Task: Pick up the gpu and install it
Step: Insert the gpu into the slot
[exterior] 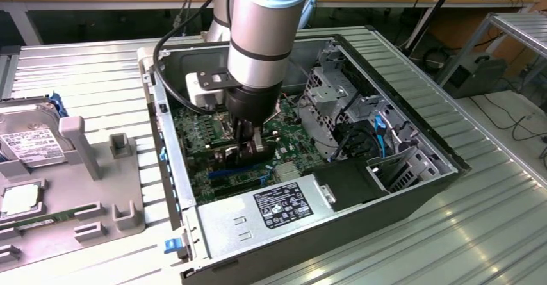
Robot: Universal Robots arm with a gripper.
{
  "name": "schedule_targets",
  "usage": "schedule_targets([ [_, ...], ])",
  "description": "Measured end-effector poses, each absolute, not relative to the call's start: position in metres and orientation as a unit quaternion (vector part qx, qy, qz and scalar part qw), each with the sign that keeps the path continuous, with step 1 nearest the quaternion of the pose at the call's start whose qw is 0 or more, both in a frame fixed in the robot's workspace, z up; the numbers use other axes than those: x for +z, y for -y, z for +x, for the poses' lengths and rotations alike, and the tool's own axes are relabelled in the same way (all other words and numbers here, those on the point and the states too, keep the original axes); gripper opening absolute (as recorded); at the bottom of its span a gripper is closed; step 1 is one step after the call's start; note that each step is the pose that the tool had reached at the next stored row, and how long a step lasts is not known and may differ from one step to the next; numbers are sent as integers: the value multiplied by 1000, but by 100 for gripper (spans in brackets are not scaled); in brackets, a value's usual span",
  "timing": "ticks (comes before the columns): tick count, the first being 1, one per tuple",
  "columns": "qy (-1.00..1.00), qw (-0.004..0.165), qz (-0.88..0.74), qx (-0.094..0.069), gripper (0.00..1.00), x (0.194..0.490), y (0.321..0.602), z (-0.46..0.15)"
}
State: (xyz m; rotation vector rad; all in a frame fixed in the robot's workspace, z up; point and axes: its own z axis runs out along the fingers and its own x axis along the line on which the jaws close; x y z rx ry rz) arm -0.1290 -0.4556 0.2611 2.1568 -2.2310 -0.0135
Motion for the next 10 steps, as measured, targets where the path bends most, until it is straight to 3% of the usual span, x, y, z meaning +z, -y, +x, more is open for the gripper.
schedule_targets([
  [10, 720, 20, 694, -5, 27, 261, 456, -131],
])
